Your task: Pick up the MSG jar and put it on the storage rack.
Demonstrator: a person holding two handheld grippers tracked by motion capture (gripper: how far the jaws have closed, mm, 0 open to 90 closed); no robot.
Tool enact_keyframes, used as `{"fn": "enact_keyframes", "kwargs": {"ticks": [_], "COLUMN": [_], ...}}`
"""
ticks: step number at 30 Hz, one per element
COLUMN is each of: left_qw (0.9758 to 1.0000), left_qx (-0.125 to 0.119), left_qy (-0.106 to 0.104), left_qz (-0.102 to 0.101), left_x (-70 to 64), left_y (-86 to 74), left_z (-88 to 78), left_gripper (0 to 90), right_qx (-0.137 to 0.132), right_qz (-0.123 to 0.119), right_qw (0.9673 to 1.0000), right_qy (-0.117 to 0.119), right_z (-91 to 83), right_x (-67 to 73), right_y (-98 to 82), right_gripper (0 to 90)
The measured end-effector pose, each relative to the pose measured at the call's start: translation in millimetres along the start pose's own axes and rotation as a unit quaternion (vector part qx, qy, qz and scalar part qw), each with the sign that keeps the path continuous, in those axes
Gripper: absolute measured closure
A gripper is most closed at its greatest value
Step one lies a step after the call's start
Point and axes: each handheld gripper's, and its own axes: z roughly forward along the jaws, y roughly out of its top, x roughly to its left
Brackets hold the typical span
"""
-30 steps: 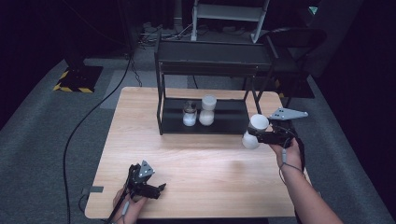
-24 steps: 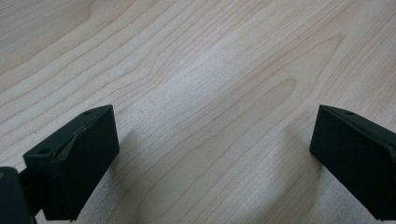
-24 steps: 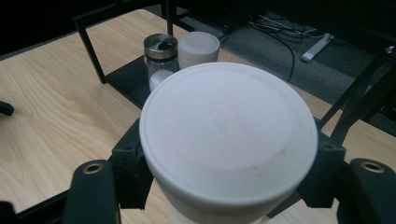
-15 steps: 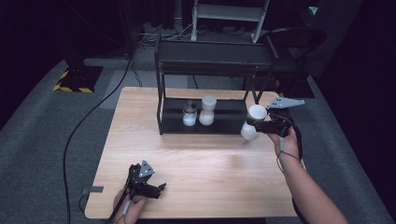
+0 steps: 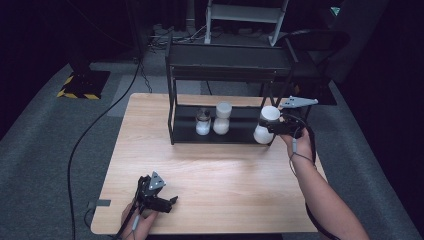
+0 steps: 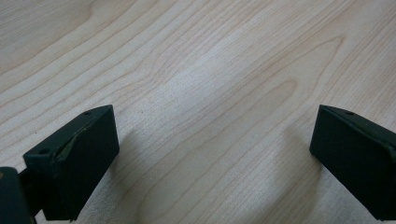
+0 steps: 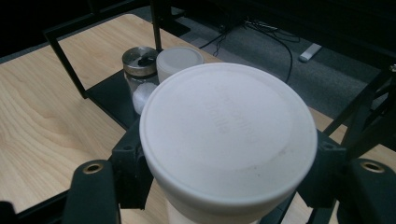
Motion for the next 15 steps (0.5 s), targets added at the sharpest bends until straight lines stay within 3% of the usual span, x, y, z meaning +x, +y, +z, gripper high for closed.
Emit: {"fn": "enact_keyframes", "kwargs": {"ticks": [15], "left_qw": [1.0000], "left_qx": [0.000], "left_qy": [0.001], "left_qz": [-0.001], "left_x": [-0.5], "left_y": [-0.1], "left_z": [-0.1], "left_gripper": [1.2], "right_qx": [0.014], "right_qz": [0.008], "right_qw": [0.9998], "right_qy": [-0.007], "right_z": [37.4], "right_x": [-4.2], "right_y": [13.8], "right_gripper": [33.2]}}
